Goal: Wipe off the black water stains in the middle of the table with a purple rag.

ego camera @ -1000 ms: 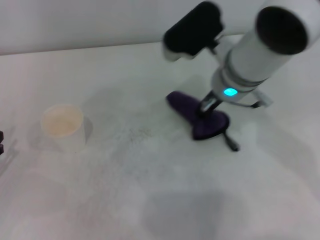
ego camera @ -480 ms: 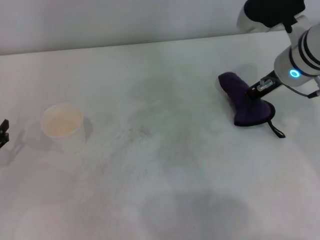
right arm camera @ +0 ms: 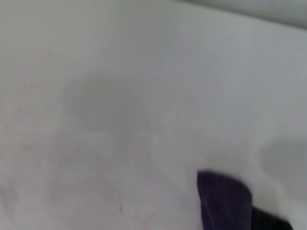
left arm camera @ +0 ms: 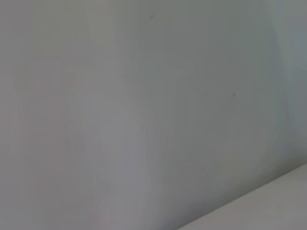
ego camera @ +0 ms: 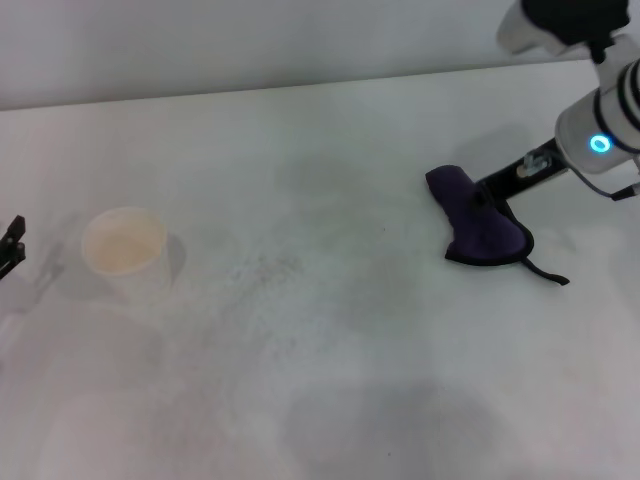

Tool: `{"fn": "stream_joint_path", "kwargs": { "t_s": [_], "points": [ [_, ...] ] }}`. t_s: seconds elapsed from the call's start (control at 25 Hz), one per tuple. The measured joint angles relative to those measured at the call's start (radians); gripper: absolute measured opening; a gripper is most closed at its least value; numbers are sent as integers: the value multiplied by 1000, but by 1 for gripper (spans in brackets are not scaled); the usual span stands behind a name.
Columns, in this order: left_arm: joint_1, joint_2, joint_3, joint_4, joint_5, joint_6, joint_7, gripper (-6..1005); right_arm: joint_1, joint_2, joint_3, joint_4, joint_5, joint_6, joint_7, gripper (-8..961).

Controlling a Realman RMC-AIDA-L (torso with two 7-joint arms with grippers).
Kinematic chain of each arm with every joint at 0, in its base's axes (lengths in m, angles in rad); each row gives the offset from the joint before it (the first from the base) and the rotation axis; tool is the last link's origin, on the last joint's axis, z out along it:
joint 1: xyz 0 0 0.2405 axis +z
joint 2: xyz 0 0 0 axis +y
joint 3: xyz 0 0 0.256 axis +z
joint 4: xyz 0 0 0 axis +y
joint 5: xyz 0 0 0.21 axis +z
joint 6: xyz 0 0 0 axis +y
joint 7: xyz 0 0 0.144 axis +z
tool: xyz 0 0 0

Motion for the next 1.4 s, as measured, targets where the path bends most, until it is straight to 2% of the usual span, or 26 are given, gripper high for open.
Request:
{"fn": "stream_joint_path", "kwargs": {
  "t_s": [0.04, 0.24, 0.36, 0.48, 0.68, 0.8, 0.84, 0.88, 0.96, 1.0, 1.04, 1.12, 1.24, 1.32, 1.4],
  "points": [
    [-1, 0, 0, 0, 0, 0, 0, 888, -4, 0, 30, -4, 24, 3, -26, 114],
    [-5, 1, -5, 1, -2, -8, -3, 888, -38, -3, 190, -61, 74, 14, -118, 316],
    [-15, -2, -21, 1, -3, -11, -5, 888, -73, -5, 318, -86, 105, -16, -196, 353],
    [-24, -9, -27, 0, -23, -12, -8, 888, -101, -9, 468, -53, 189, -73, -339, 391],
    [-41, -17, -20, -23, -135, -17, -10, 888, -125, -14, 742, 90, 405, -150, -675, 394],
    [-58, -18, -19, -58, -192, -45, -10, 888, -139, -37, 911, 251, 613, -149, -945, 396],
    [-62, -19, -19, -70, -212, -62, -10, 888, -151, -51, 956, 324, 707, -142, -1054, 396],
    [-66, -19, -19, -83, -234, -82, -10, 888, -160, -59, 979, 367, 760, -138, -1125, 397],
    [-71, -20, -19, -104, -271, -109, -10, 888, -197, -84, 1003, 518, 966, -131, -1353, 398],
    [-72, -21, -18, -115, -288, -120, -10, 888, -197, -84, 1003, 518, 966, -131, -1353, 399],
    [-73, -22, -19, -125, -308, -130, -10, 888, -211, -84, 1004, 556, 1034, -131, -1445, 399],
    [-78, -24, -19, -147, -347, -145, -10, 888, -235, -72, 1006, 625, 1154, -131, -1619, 400],
    [-88, -24, -20, -191, -402, -175, -10, 888, -265, -33, 1008, 707, 1326, -123, -1906, 402],
    [-93, -25, -23, -217, -439, -198, -10, 888, -272, -17, 1008, 777, 1424, -104, -2078, 410],
    [-94, -27, -23, -238, -473, -216, -10, 888, -271, -16, 1009, 857, 1508, -86, -2213, 417]
  ]
}}
